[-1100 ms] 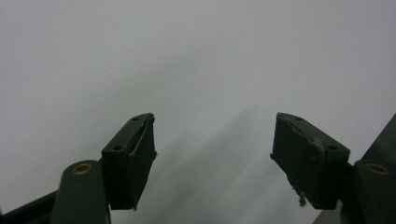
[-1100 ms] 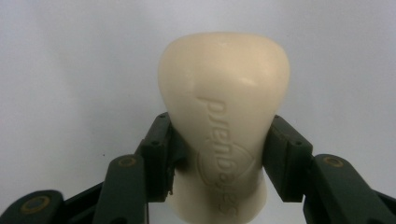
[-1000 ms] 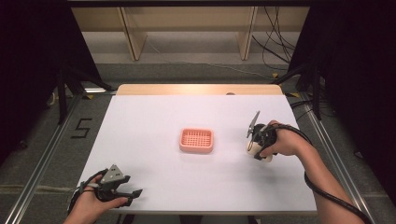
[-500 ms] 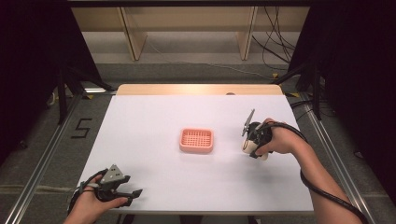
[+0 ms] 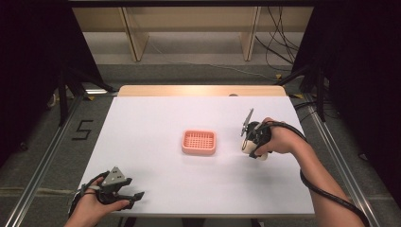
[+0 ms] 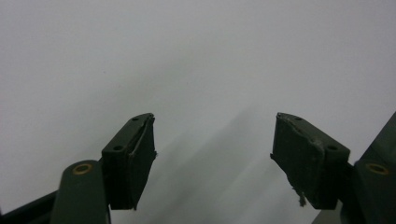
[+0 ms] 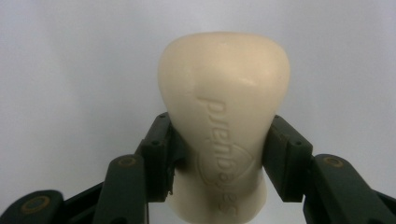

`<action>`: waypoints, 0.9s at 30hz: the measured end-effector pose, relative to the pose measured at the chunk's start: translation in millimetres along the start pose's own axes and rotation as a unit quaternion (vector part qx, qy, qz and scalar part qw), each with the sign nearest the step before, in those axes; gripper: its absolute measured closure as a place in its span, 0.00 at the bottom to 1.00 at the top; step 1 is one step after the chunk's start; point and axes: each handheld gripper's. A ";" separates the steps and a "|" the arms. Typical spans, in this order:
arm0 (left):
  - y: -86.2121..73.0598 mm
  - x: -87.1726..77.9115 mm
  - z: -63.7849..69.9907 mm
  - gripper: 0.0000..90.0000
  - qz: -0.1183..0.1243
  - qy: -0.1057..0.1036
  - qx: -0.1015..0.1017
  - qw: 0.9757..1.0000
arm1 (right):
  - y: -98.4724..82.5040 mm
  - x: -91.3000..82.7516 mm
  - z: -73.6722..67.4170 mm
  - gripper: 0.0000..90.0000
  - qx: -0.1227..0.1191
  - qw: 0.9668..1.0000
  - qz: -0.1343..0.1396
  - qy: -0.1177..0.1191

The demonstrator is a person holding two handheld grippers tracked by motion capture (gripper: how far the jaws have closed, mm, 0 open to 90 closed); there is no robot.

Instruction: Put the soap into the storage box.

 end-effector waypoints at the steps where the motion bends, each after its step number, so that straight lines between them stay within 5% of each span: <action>1: 0.0 0.0 0.0 0.33 0.000 0.000 0.000 1.000 | 0.0 0.0 0.0 0.56 0.000 1.000 0.000 0.000; 3: -0.8 -0.5 3.0 0.33 -0.003 -0.007 -0.021 1.000 | 1.9 -0.5 -0.9 0.56 0.003 1.000 -0.001 -0.004; 6: 0.0 -0.4 0.0 0.33 -0.003 0.000 0.000 1.000 | 3.9 0.2 1.1 0.56 -0.010 1.000 0.005 -0.005; 8: -0.9 -0.1 3.5 0.33 0.000 -0.007 -0.026 1.000 | 5.4 -0.3 -0.3 0.56 -0.002 1.000 0.000 -0.002; 27: -0.2 -0.9 2.9 0.33 -0.004 -0.009 -0.020 1.000 | 18.2 -1.7 0.5 0.56 -0.016 1.000 0.005 -0.006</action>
Point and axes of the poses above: each handheld gripper's, and its own axes: x roughly forward along the jaws, y roughly out of its top, z roughly to its right
